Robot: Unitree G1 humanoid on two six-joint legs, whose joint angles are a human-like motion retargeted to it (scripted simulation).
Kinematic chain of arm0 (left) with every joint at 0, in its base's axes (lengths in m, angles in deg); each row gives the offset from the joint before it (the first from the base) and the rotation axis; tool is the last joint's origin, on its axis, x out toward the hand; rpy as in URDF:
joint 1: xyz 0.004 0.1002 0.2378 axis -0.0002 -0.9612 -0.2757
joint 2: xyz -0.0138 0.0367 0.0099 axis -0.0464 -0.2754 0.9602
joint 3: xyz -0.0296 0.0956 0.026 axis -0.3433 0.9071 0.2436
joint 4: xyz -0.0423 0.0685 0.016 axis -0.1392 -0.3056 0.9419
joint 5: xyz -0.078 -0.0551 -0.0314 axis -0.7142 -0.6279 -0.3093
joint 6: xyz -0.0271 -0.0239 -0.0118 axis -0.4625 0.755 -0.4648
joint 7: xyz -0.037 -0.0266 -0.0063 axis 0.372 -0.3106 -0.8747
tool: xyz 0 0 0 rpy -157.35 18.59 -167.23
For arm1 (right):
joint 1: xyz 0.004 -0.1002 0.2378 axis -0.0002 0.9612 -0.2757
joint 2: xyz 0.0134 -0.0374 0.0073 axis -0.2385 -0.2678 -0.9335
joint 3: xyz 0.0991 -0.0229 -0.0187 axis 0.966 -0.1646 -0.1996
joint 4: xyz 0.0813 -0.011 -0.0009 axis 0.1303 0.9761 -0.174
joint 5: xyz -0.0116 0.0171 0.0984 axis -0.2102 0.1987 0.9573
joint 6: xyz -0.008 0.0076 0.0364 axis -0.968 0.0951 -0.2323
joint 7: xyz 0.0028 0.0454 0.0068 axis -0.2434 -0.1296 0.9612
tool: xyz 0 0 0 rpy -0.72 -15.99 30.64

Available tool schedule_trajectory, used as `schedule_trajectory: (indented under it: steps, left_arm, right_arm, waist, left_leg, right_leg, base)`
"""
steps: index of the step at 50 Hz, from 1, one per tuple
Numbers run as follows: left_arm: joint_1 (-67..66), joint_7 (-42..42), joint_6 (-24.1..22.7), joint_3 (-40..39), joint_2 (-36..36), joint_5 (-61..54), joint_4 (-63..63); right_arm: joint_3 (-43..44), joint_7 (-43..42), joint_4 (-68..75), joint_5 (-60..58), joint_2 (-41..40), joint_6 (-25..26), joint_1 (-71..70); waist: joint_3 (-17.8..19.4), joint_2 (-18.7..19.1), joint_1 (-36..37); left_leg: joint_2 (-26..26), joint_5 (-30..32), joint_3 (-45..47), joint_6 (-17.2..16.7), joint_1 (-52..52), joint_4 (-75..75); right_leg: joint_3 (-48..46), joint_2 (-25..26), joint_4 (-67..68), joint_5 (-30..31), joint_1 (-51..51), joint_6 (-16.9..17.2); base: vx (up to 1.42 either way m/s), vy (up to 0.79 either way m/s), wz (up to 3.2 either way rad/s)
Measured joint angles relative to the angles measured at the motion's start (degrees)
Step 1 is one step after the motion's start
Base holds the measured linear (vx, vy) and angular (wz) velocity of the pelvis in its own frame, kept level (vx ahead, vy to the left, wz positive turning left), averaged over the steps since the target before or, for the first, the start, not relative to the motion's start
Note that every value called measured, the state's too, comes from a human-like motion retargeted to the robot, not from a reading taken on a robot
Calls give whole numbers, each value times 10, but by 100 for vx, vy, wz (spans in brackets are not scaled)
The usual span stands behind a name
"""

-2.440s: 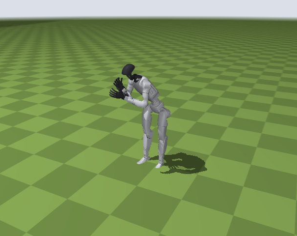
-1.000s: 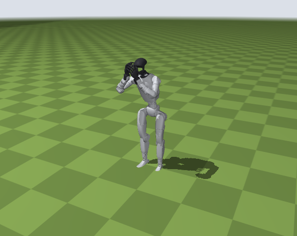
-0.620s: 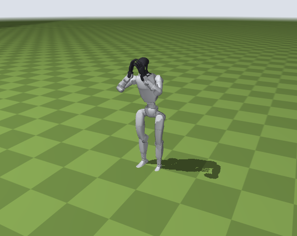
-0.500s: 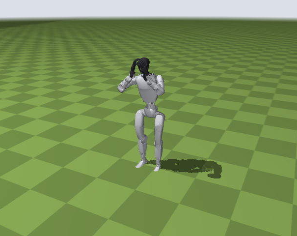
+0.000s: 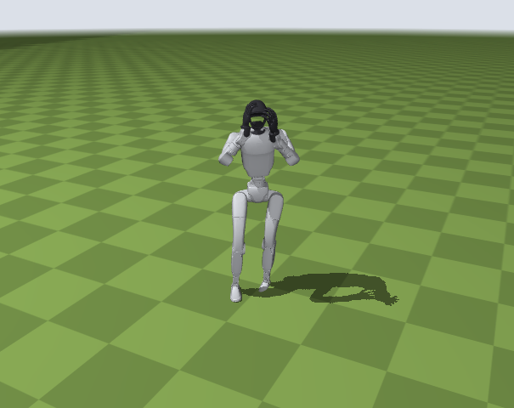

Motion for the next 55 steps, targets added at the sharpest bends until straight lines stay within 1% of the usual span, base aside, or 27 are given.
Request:
schedule_trajectory:
  steps: [3, 6, 10, 13, 15, 17, 19, 22, 23, 25, 28, 30, 33, 37, 41, 43, 45, 47, 48, 50, 55]
  left_arm:
    - [-9, 0, -4, 0, 0, -11, -2]
    - [-21, 4, -8, 5, 6, -17, 0]
    - [-32, 10, -12, 10, 17, -23, 0]
    - [-40, 13, -13, 13, 28, -27, 0]
    - [-49, 16, -12, 16, 38, -31, 2]
    - [-58, 19, -8, 16, 46, -32, 5]
    - [-70, 21, -3, 18, 56, -33, 10]
    - [-86, 21, 7, 21, 70, -36, 19]
    - [-93, 21, 9, 23, 75, -37, 23]
    - [-105, 18, 13, 26, 83, -42, 30]
    - [-109, 9, 17, 28, 92, -57, 40]
    - [-112, 4, 16, 27, 99, -68, 43]
    - [-121, -3, 10, 27, 108, -79, 45]
    - [-143, -10, 7, 32, 119, -89, 51]
    - [-163, -13, 7, 44, 134, -98, 56]
    - [-192, -15, 9, 58, 147, -100, 62]
    - [-192, -16, 10, 61, 148, -104, 62]
    - [-216, -17, 12, 71, 159, -102, 65]
    - [-211, -16, 12, 70, 158, -105, 63]
    - [-235, -17, 13, 77, 167, -106, 67]
    - [-230, -17, 11, 71, 166, -115, 66]
  right_arm:
    - [3, -1, 2, -6, -1, 11, 5]
    - [5, -4, 5, -16, -1, 19, 15]
    - [8, -13, 5, -30, 0, 27, 24]
    - [10, -25, 2, -42, -4, 32, 30]
    - [12, -34, -2, -52, -9, 35, 38]
    - [13, -46, -7, -64, -18, 38, 46]
    - [13, -55, -13, -74, -28, 40, 56]
    - [13, -69, -24, -87, -45, 40, 74]
    - [12, -73, -26, -89, -52, 40, 82]
    - [12, -78, -33, -91, -64, 40, 97]
    - [14, -82, -50, -85, -77, 39, 113]
    - [16, -77, -62, -75, -85, 37, 124]
    - [17, -63, -83, -51, -98, 35, 140]
    - [23, -46, -104, -21, -116, 29, 168]
    - [39, -40, -117, 5, -129, 22, 204]
    - [44, -36, -126, 15, -145, 18, 243]
    - [49, -35, -126, 28, -148, 16, 255]
    - [43, -33, -130, 36, -166, 13, 288]
    - [42, -34, -128, 42, -167, 11, 287]
    - [32, -33, -130, 49, -188, 7, 315]
    - [23, -33, -126, 73, -202, 0, 314]
  waist:
    - [-4, 3, -2]
    - [-10, 4, 0]
    - [-21, 5, 6]
    - [-29, 9, 8]
    - [-36, 13, 6]
    - [-38, 22, 5]
    - [-40, 31, -1]
    - [-44, 41, -15]
    - [-46, 45, -17]
    - [-50, 53, -17]
    - [-55, 63, -20]
    - [-60, 66, -24]
    - [-68, 63, -34]
    - [-88, 65, -43]
    - [-110, 62, -51]
    - [-135, 59, -52]
    - [-139, 56, -51]
    - [-159, 52, -50]
    - [-157, 49, -48]
    - [-174, 45, -46]
    - [-167, 37, -39]
  left_leg:
    - [-1, -13, -29, 2, -8, 14]
    - [-8, -35, -58, 4, -12, 35]
    - [-16, -77, -92, 7, -16, 66]
    - [-12, -114, -99, 9, -19, 99]
    - [-1, -150, -67, 20, -21, 137]
    - [20, -157, -41, 13, -32, 180]
    - [61, -149, 9, 13, -51, 232]
    - [154, -116, 120, 40, -89, 317]
    - [174, -105, 141, 43, -100, 339]
    - [203, -89, 166, 46, -122, 371]
    - [221, -71, 190, 48, -156, 370]
    - [221, -61, 207, 49, -170, 335]
    - [202, -35, 232, 45, -171, 232]
    - [181, 6, 247, 31, -162, 111]
    - [166, 40, 252, 23, -147, 39]
    - [164, 47, 249, 21, -149, 23]
    - [156, 57, 247, 18, -137, -9]
    - [153, 64, 242, 16, -137, -23]
    - [149, 68, 241, 14, -127, -39]
    - [145, 76, 234, 11, -125, -54]
    - [135, 95, 224, 3, -83, -112]
  right_leg:
    - [41, 16, -97, 60, -19, 22]
    - [75, 27, -159, 113, -28, 41]
    - [85, 32, -198, 162, -26, 50]
    - [69, 35, -195, 164, -22, 40]
    - [50, 34, -185, 147, -19, 28]
    - [31, 40, -171, 126, -14, 15]
    - [10, 43, -159, 108, -7, 2]
    - [-21, 42, -149, 85, 3, -13]
    - [-28, 44, -147, 80, 6, -18]
    - [-40, 52, -146, 73, 11, -26]
    - [-59, 55, -177, 78, 28, -31]
    - [-71, 52, -206, 88, 42, -31]
    - [-86, 40, -249, 103, 66, -27]
    - [-101, 35, -278, 112, 80, -30]
    - [-109, 31, -298, 117, 88, -35]
    - [-115, 29, -308, 121, 88, -39]
    - [-117, 27, -317, 121, 93, -41]
    - [-125, 25, -324, 124, 95, -45]
    - [-125, 24, -326, 122, 99, -46]
    - [-134, 21, -332, 125, 103, -51]
    - [-142, 18, -333, 116, 127, -58]
  base:
    - [18, -4, 105]
    - [22, -12, 103]
    - [27, -21, 93]
    - [30, -25, 89]
    - [30, -24, 96]
    - [30, -23, 82]
    - [29, -22, 97]
    - [27, -21, 105]
    - [25, -20, 74]
    - [23, -18, 58]
    - [21, -16, 67]
    - [18, -13, 75]
    - [15, -11, 82]
    - [12, -7, 69]
    - [9, -2, 64]
    - [8, 0, 62]
    - [8, 0, 57]
    - [6, 1, 58]
    - [6, 1, 55]
    - [5, 1, 58]
    - [4, 1, 50]
